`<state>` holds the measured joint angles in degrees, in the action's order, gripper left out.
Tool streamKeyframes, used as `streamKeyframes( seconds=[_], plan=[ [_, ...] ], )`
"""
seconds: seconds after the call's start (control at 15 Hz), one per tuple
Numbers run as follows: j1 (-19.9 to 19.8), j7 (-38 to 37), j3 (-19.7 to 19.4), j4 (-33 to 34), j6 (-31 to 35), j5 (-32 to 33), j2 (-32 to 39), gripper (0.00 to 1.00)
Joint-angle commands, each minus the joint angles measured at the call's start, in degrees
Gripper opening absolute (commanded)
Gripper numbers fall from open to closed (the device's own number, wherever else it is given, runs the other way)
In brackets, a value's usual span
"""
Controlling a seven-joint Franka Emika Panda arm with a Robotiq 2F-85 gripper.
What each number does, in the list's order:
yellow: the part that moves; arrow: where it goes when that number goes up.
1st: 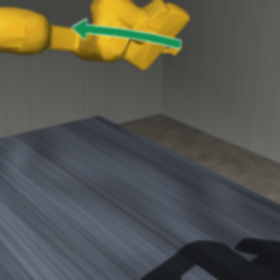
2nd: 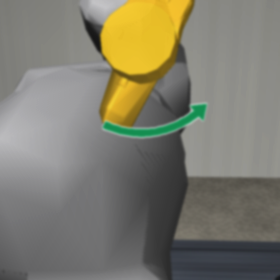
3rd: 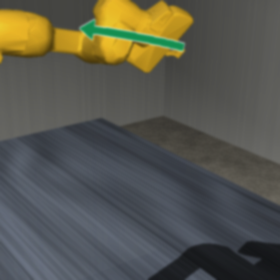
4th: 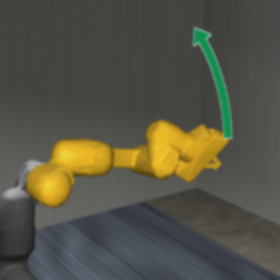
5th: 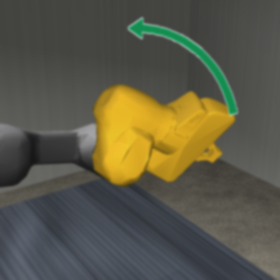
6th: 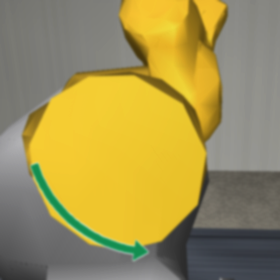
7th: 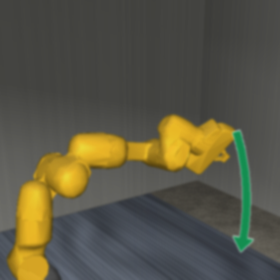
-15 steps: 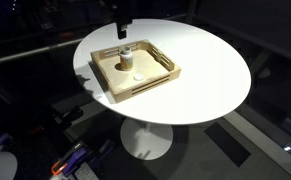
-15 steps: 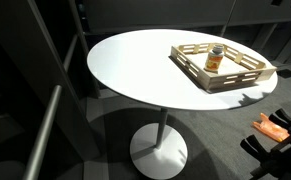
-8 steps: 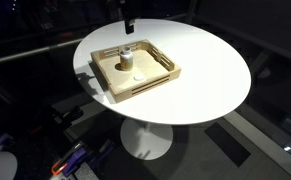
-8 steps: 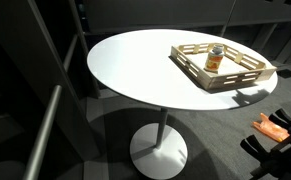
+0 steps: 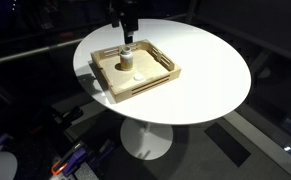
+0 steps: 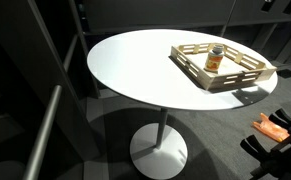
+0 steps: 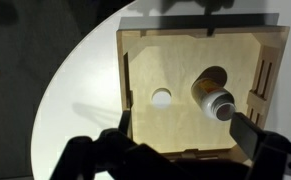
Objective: Put the lid on the bottle
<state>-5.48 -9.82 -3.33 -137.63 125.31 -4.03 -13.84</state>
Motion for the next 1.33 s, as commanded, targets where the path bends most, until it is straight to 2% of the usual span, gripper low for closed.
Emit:
streamKeyframes(
  seconds=[0.0,0.6,1.27],
  plan=[
    [-1.19,-5.88,0.10,0.84,0.65,0.90,2.41,1.00],
    [-1.83,-20.83,0.05,3.34,1.73,0.83,9.30,1.00],
    [-0.40,-27.59,-1.21,10.31,3.58,0.43,20.52,1.00]
  ],
)
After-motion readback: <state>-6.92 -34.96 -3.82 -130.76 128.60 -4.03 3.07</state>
